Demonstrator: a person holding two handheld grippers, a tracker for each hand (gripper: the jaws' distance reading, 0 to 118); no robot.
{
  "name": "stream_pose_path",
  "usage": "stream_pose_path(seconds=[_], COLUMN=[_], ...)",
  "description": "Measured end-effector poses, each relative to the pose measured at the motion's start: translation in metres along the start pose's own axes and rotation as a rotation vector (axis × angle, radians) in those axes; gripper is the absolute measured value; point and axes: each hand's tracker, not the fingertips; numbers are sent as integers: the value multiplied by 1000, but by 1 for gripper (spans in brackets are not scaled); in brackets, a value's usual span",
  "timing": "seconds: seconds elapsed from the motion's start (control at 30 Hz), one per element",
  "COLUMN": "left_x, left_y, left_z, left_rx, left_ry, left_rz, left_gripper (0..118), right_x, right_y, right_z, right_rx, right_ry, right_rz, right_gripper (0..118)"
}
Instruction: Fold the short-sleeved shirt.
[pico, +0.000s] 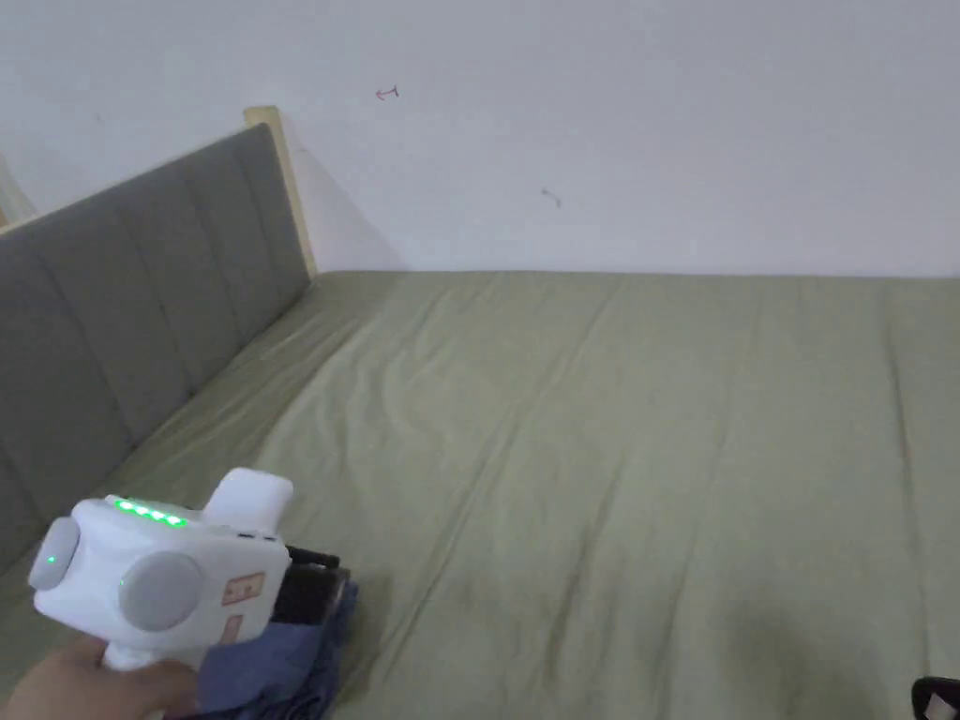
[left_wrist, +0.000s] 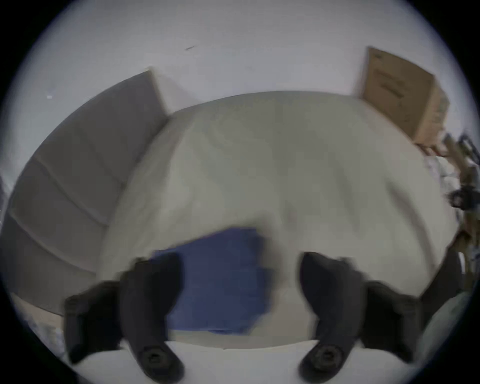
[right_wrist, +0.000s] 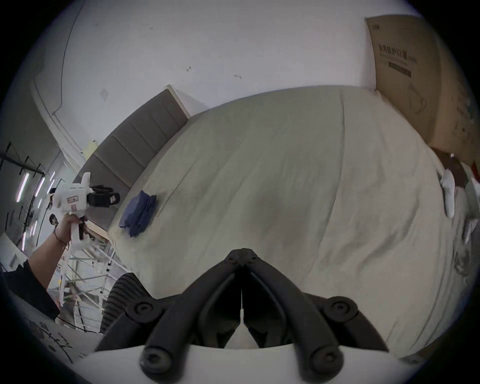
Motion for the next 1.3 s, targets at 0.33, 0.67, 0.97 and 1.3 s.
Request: stream_pose_path(seconds=[0.33, 0.67, 0.97, 1.3], left_x=[162, 228, 235, 236], left_y=[26, 44, 50, 53], left_z=[34, 106, 105, 103], left_rx=[410, 884, 880, 907], left_ry=[-139, 28, 54, 112], left_rz=[165, 12, 60, 50], left_gripper=[1, 1, 100, 118], right_x=[-10, -64, -57, -49], right_y=[25, 30, 40, 30], right_z=[42, 106, 94, 94], right_rx=[132, 883, 928, 926], right_ry=[-124, -322, -413, -464], right_rz=[-20, 226, 153, 173], right_gripper=[0, 0, 103, 117])
